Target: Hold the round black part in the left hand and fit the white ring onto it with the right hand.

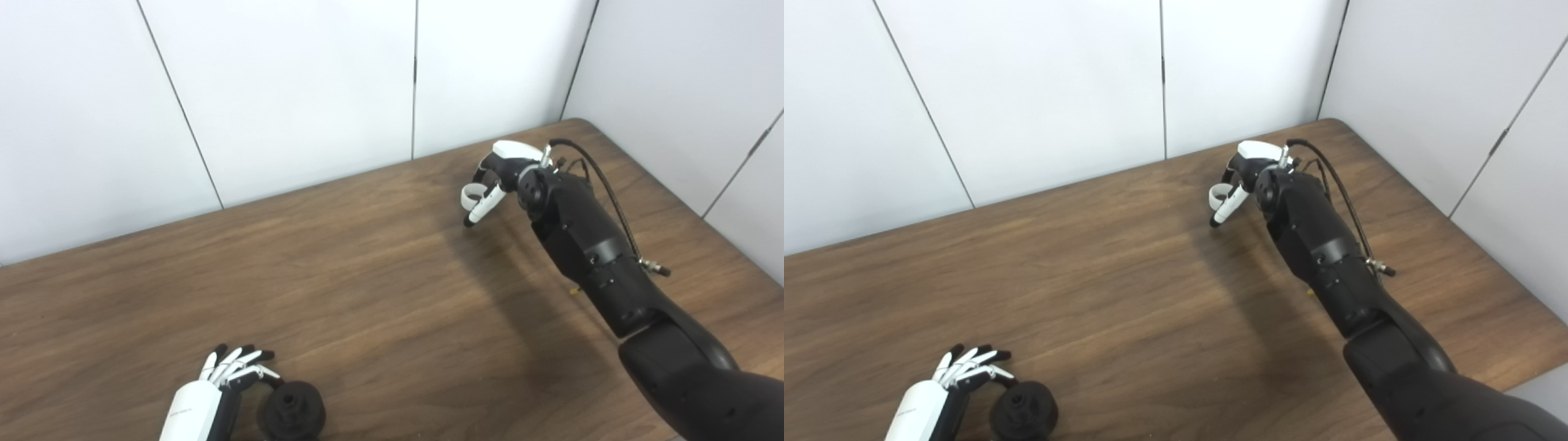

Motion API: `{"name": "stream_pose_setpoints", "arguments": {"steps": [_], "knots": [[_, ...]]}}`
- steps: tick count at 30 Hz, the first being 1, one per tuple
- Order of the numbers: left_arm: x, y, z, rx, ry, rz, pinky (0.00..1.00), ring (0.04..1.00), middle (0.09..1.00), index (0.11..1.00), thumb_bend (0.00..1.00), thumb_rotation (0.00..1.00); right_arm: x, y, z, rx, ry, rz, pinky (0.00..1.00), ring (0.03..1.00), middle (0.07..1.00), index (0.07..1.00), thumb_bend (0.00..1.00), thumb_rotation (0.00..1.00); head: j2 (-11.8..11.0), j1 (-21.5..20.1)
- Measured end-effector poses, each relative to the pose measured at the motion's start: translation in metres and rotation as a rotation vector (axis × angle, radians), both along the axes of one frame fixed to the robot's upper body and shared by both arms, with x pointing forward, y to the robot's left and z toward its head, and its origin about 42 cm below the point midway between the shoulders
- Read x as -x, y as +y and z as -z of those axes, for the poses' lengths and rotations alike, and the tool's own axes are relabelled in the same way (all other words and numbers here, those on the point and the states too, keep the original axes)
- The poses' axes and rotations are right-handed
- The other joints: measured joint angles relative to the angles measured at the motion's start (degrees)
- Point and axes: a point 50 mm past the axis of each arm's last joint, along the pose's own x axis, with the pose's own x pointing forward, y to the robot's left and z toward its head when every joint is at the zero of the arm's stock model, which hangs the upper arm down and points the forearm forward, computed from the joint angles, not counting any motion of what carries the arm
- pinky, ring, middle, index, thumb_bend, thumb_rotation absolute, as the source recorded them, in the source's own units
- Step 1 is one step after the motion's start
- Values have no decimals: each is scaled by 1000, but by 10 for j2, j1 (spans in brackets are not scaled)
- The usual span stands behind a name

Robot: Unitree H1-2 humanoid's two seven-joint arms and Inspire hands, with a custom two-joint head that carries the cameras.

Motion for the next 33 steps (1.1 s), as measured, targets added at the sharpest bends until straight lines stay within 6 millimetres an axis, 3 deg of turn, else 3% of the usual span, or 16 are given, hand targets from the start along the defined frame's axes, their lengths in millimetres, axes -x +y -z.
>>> {"name": "stream_pose_setpoints", "arguments": {"steps": [4, 6, 9, 33], "knots": [[0, 0, 0, 0, 1, 0, 1000, 899, 812, 484, 525, 55, 0, 0, 0, -5, -10, 0, 1000, 1000, 911, 631, 797, 228, 0, 1], [0, 0, 0, 1, 1, 0, 1000, 894, 810, 483, 525, 55, 0, 0, 0, -18, -24, 0, 996, 1000, 885, 518, 581, 159, 0, 2], [0, -1, 0, 4, 1, 0, 1000, 893, 810, 483, 525, 55, 0, 0, 1, -39, -59, 1, 998, 994, 857, 490, 529, 136, 1, 3], [1, -5, -3, -5, -6, -5, 1000, 900, 808, 484, 525, 56, 9, -7, 6, -9, -96, -42, 1000, 981, 815, 486, 523, 130, 2, 19]]}}
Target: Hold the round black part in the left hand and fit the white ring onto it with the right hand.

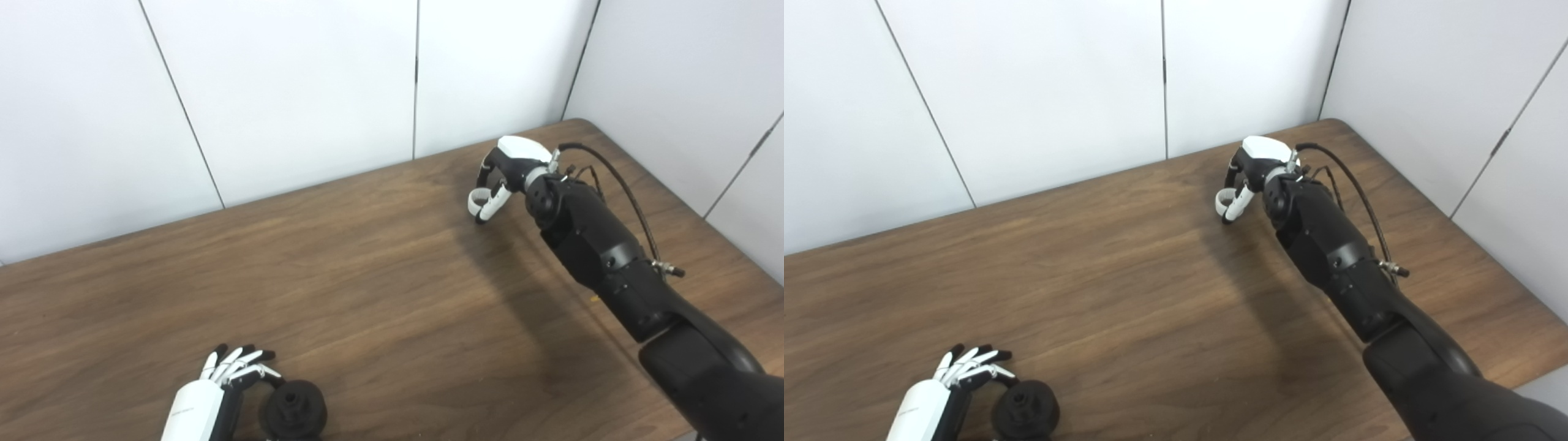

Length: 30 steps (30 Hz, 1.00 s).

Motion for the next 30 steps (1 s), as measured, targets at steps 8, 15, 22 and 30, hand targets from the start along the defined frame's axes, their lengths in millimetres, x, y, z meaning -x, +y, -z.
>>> {"name": "stream_pose_setpoints", "arguments": {"steps": [8, 15, 22, 30], "knots": [[0, -2, 0, 2, 5, -6, 1000, 897, 802, 484, 525, 56, 21, 31, -24, 37, 19, -183, 1000, 1000, 835, 486, 524, 133, 1, 17], [-1, -8, 0, -2, 1, -1, 1000, 902, 802, 484, 525, 57, 44, 72, -49, 62, -7, -360, 1000, 988, 833, 485, 525, 135, 6, 50], [-1, -22, 0, -10, -8, -5, 1000, 909, 802, 484, 524, 60, 80, 105, -64, 65, -22, -535, 1000, 982, 828, 485, 524, 134, 16, 113], [-2, -44, -1, -23, -10, -5, 1000, 911, 805, 484, 524, 57, 118, 143, -69, 39, -31, -731, 1000, 987, 837, 484, 525, 135, 23, 163]]}}
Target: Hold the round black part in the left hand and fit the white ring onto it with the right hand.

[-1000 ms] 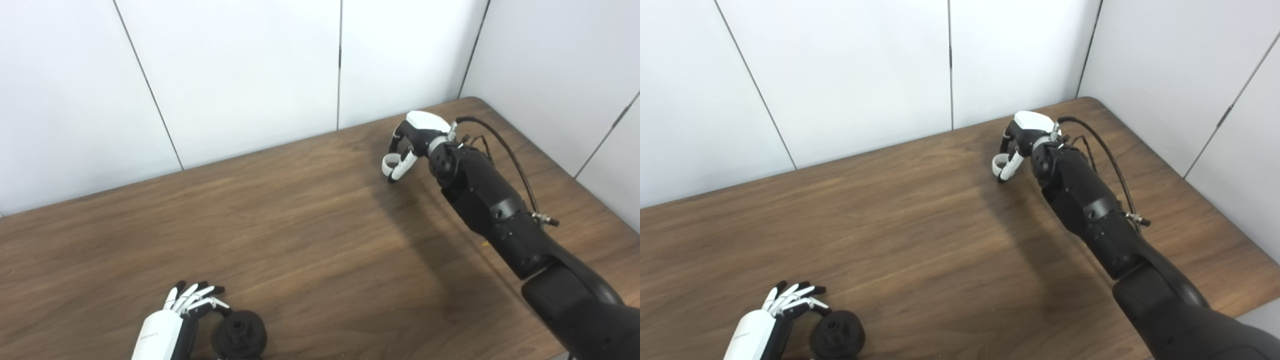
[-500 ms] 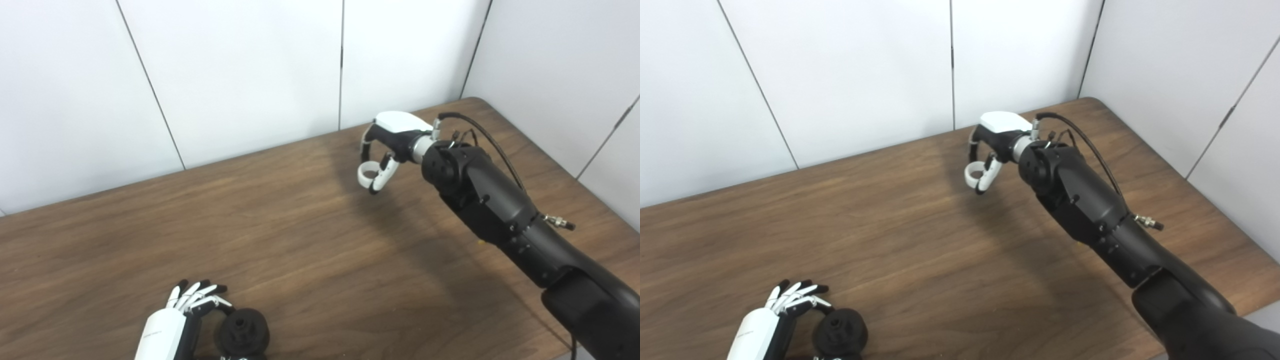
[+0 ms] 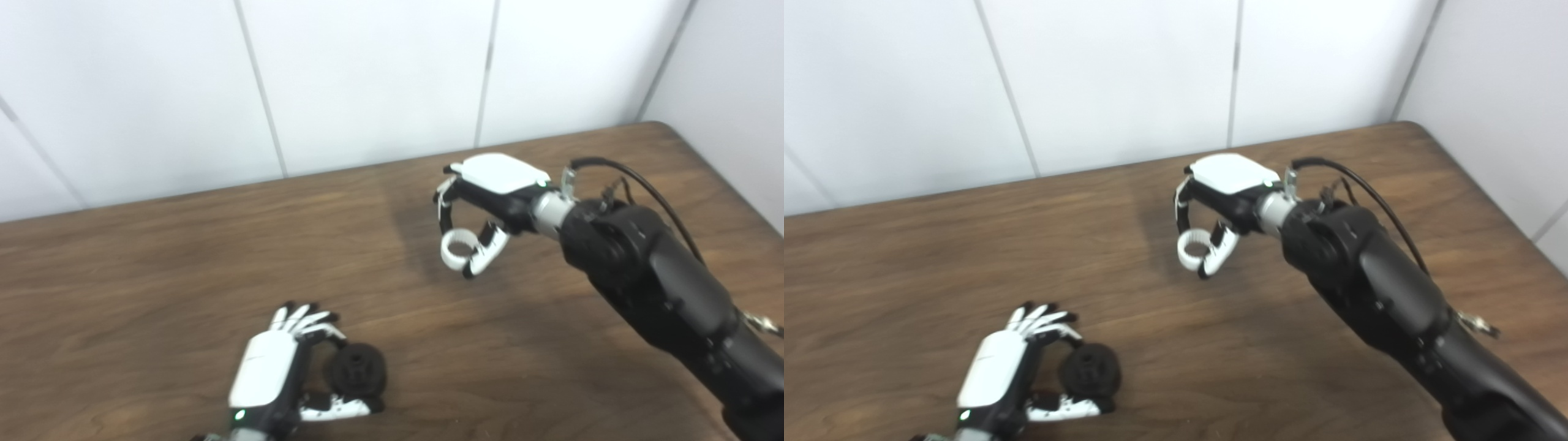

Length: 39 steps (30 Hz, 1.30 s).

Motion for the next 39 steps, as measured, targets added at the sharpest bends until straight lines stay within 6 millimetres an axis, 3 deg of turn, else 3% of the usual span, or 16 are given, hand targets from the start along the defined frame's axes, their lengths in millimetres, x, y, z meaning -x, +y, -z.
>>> {"name": "stream_pose_setpoints", "arguments": {"steps": [6, 22, 39], "knots": [[-2, -10, -1, 5, 10, -1, 1000, 917, 812, 484, 524, 58, 17, 29, -3, -27, -9, -122, 1000, 986, 852, 483, 525, 136, 11, 21], [-7, -23, -3, -10, 7, -1, 1000, 910, 805, 485, 522, 58, 40, 78, 4, -102, 11, -272, 1000, 1000, 859, 483, 525, 136, 27, 33], [-9, -26, -3, -9, 13, -6, 1000, 908, 809, 485, 522, 59, 43, 83, 18, -88, 42, -296, 1000, 998, 856, 483, 524, 133, 33, 34]]}}
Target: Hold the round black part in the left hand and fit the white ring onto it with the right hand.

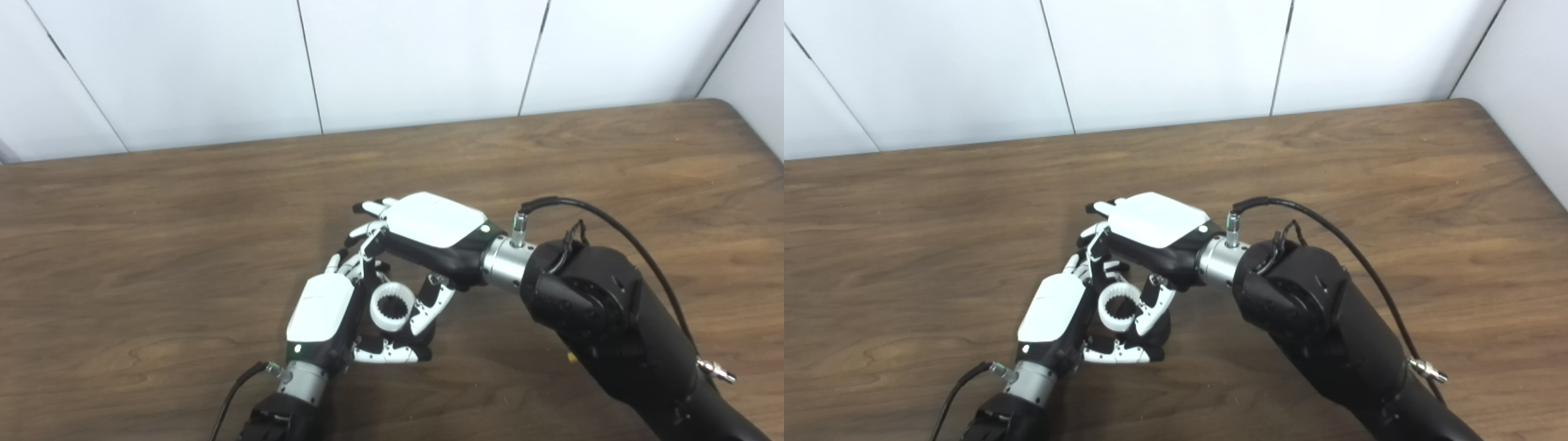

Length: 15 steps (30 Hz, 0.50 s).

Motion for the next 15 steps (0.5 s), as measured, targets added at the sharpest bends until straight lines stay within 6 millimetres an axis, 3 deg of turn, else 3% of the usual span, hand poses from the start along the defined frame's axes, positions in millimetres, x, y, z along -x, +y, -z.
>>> {"name": "stream_pose_setpoints", "arguments": {"steps": [15], "knots": [[0, -1, -1, -6, 0, -3, 1000, 906, 802, 484, 524, 57, -8, -9, 7, 56, -17, 11, 1000, 1000, 852, 483, 524, 133, 4, -5]]}}
